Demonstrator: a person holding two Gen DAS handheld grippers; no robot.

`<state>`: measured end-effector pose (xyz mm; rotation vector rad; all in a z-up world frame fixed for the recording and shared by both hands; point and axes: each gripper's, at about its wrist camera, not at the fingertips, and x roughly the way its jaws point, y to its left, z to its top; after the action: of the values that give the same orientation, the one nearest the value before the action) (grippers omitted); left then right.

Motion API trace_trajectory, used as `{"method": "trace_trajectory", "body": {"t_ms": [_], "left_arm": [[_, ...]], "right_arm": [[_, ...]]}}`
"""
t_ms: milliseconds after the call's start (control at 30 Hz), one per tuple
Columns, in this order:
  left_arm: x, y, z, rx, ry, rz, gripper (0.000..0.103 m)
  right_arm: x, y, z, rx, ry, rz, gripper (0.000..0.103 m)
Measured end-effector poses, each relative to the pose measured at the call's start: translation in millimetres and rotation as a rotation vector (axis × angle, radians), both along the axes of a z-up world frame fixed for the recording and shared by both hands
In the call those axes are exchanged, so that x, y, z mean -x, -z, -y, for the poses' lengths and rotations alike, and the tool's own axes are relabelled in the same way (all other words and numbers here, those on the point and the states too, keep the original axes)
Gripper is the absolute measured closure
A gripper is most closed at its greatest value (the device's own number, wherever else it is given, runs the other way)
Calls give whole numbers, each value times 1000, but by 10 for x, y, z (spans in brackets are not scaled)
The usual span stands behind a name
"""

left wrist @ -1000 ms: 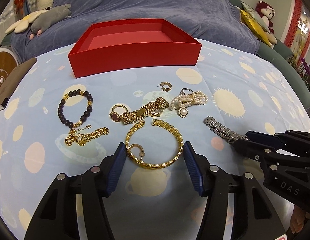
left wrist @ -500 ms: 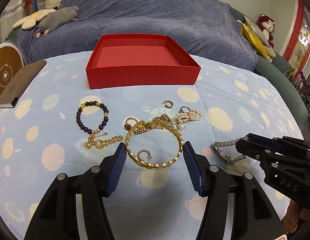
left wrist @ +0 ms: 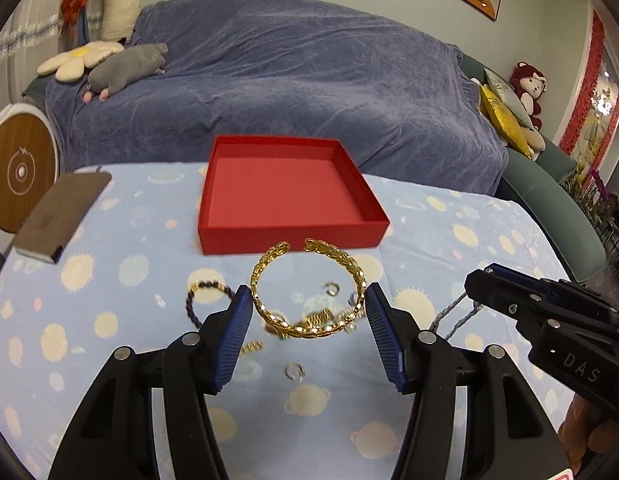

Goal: Organize jewelry
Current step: 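Grasp the gold chain bracelet with the left gripper while the right gripper carries the silver watch, then lower the gold bracelet and silver watch into the red box, open both grippers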

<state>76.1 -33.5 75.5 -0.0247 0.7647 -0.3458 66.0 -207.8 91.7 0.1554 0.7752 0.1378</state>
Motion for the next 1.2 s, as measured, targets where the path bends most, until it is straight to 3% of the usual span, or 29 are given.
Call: {"method": "trace_trajectory", "body": {"t_ms": [133, 367, 800, 1200], "left_arm": [[-349, -264, 5, -45, 8, 70, 47], [-1242, -324, 3, -23, 5, 60, 47], [-2587, 235, 241, -72, -19, 10, 47], [-3168, 715, 360, -123, -33, -39, 46]], "right_arm": [[-355, -284, 14, 4, -5, 46, 79], [-1315, -357, 130, -33, 15, 37, 79], [-2748, 208, 112, -9, 42, -11, 79], [-3276, 815, 158, -6, 39, -68, 78]]}}
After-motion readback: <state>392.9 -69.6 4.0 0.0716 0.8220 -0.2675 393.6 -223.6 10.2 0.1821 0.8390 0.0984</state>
